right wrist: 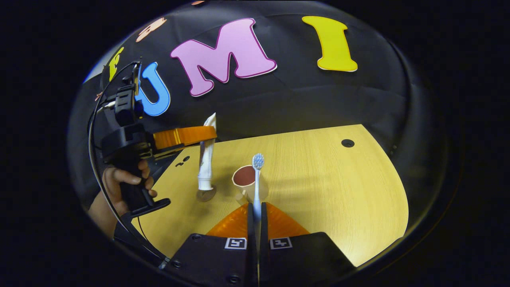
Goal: Put the toothbrush and toothpaste on the desktop into the cup, then pick up the cup and place it on the coaster on the desktop.
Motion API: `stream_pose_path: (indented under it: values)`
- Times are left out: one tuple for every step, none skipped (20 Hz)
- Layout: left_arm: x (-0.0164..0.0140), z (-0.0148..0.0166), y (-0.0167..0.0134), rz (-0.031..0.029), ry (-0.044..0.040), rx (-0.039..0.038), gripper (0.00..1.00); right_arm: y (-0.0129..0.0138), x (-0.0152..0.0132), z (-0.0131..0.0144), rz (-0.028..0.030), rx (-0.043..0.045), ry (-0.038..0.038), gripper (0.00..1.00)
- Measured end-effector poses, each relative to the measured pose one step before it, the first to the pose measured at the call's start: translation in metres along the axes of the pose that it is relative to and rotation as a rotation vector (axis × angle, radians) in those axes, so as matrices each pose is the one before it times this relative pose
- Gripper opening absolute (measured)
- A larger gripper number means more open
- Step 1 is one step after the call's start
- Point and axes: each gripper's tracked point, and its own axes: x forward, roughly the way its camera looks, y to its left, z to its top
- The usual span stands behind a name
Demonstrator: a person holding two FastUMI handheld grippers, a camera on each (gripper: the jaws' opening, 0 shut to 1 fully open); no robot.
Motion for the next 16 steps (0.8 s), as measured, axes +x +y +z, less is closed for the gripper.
stream_pose_path:
  values:
    - [0.01226, 0.00063, -0.00157, -0.01317, -0.01330, -0.00114, 0.25, -0.00209, 0.00076, 0.00086, 0.00127, 0.00844, 0.00078, 0.06]
    - [0.01111, -0.00245, -0.00219, -0.01475, 0.00077, -0.00040, 0.25, -0.00126, 0.00133, 0.00168, 0.00387, 0.01444, -0.00285, 0.06]
    - [0.01070, -0.00390, -0.00181, -0.01483, 0.00344, -0.00269, 0.25, -0.00165, 0.00132, 0.00171, -0.00071, 0.00699, -0.00230, 0.06]
    - [0.00801, -0.00218, -0.00092, -0.00702, -0.00210, -0.00235, 0.25, -0.00134, 0.00087, 0.00227, 0.00198, 0.00540, -0.00533, 0.06]
    - [0.00657, -0.00181, 0.00036, -0.00679, -0.00867, -0.00355, 0.25, -0.00014, 0.00239, 0.00086, 0.00288, 0.00415, -0.00187, 0.06]
    - [0.00640, 0.00249, -0.00093, -0.01180, -0.01846, -0.00635, 0.25, -0.00132, 0.00147, 0.00071, -0.00109, 0.00092, 0.00024, 0.06]
    - [0.00529, 0.00141, -0.00242, -0.01534, -0.01533, -0.00322, 0.25, -0.00207, 0.00260, 0.00066, -0.00108, -0.00033, -0.00036, 0.06]
    - [0.00375, 0.00152, 0.00091, -0.00619, -0.01569, 0.00575, 0.25, -0.00122, 0.00213, -0.00038, -0.00112, -0.00119, 0.00152, 0.06]
    - [0.00568, -0.00009, 0.00248, -0.00283, -0.01412, 0.01235, 0.25, -0.00159, 0.00221, -0.00011, -0.00146, -0.00084, 0.00147, 0.06]
    - [0.00396, -0.00068, 0.00299, -0.00398, -0.01464, 0.01159, 0.25, -0.00180, 0.00275, 0.00049, -0.00209, -0.00243, -0.00172, 0.06]
    - [0.00332, -0.00385, 0.00249, -0.00761, -0.00773, 0.00460, 0.25, -0.00014, 0.00179, 0.00021, -0.00010, -0.00127, -0.00064, 0.06]
    - [0.00116, -0.00501, 0.00124, -0.01354, -0.00500, 0.00012, 0.25, 0.00066, 0.00274, -0.00034, 0.00771, 0.00003, -0.00120, 0.06]
    - [-0.00038, -0.00610, 0.00080, -0.01759, -0.00938, 0.00785, 0.25, 0.00094, 0.00366, -0.00021, 0.00728, -0.00371, -0.00258, 0.06]
    - [-0.00223, -0.00526, 0.00044, -0.01526, -0.01042, 0.01808, 0.25, -0.00031, 0.00485, 0.00098, 0.00391, -0.01083, -0.00964, 0.06]
    - [-0.00059, -0.00579, -0.00009, -0.00662, -0.00867, 0.01874, 0.25, -0.00052, 0.00350, -0.00046, 0.00045, -0.01052, -0.00635, 0.06]
    - [0.00042, -0.00563, -0.00034, -0.00845, -0.00848, 0.01325, 0.20, -0.00067, 0.00359, 0.00010, 0.00273, -0.00579, -0.00491, 0.06]
